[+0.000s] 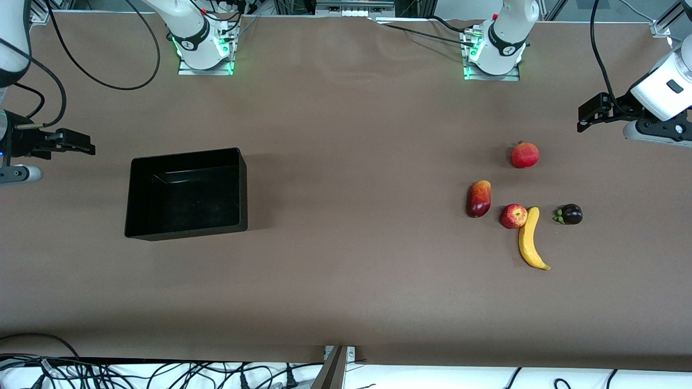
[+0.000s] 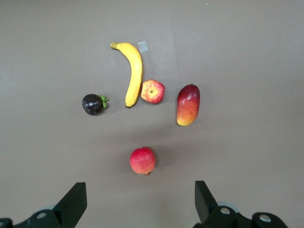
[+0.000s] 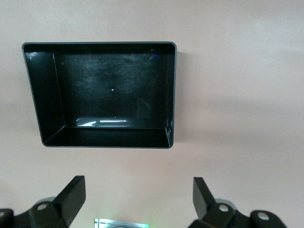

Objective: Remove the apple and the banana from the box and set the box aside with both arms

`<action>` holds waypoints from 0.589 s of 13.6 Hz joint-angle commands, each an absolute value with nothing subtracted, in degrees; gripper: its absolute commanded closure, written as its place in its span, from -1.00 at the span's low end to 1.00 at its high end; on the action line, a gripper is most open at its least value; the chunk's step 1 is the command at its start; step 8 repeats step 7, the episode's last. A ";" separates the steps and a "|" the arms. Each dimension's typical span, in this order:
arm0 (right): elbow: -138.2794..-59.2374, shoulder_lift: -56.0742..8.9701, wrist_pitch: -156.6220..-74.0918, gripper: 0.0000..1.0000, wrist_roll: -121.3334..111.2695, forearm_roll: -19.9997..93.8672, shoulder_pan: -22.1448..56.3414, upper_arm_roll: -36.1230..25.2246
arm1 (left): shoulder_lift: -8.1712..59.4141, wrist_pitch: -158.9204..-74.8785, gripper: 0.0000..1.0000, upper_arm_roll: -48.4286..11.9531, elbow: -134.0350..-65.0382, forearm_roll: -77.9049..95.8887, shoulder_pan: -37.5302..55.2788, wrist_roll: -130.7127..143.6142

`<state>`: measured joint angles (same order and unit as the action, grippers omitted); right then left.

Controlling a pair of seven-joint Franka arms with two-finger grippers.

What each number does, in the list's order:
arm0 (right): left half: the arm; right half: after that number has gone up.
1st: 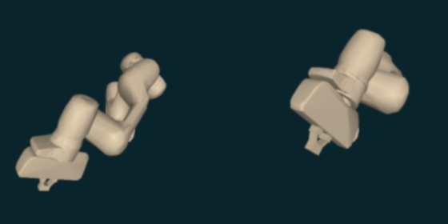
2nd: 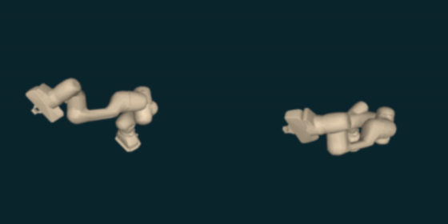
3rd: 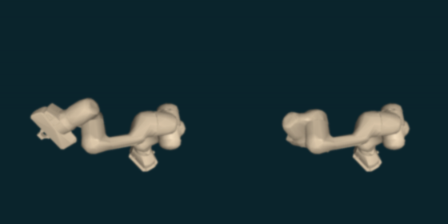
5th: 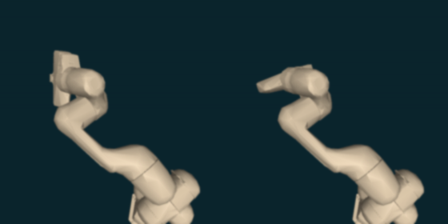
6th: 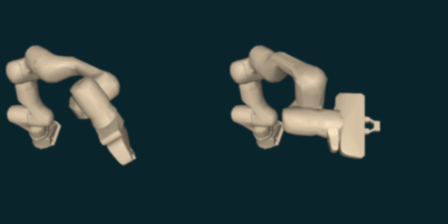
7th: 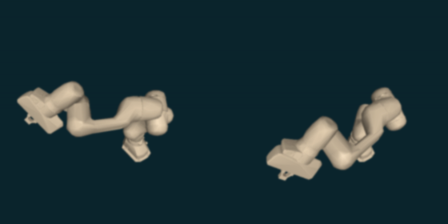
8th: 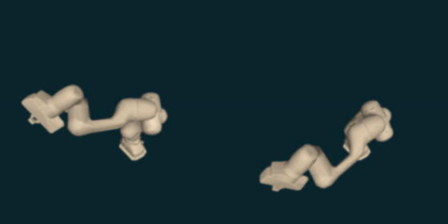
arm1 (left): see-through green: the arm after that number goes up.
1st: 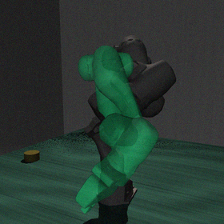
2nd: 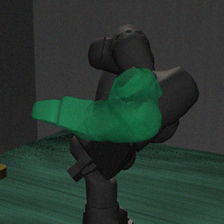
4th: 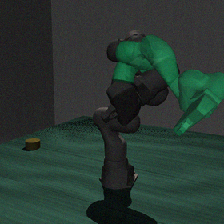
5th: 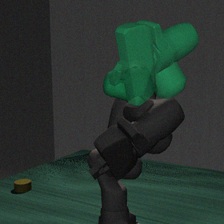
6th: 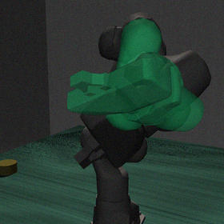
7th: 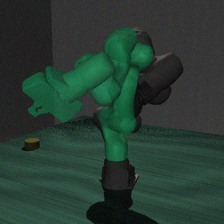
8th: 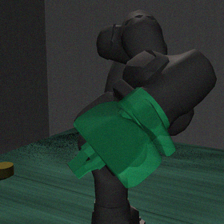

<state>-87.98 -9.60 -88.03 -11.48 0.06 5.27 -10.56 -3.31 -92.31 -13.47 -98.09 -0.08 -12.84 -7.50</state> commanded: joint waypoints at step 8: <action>-98.44 -0.97 -93.34 -1.00 -9.31 -3.25 -2.73 -1.93 | -3.87 -92.55 -1.00 -13.45 -98.61 0.00 -12.83 -7.12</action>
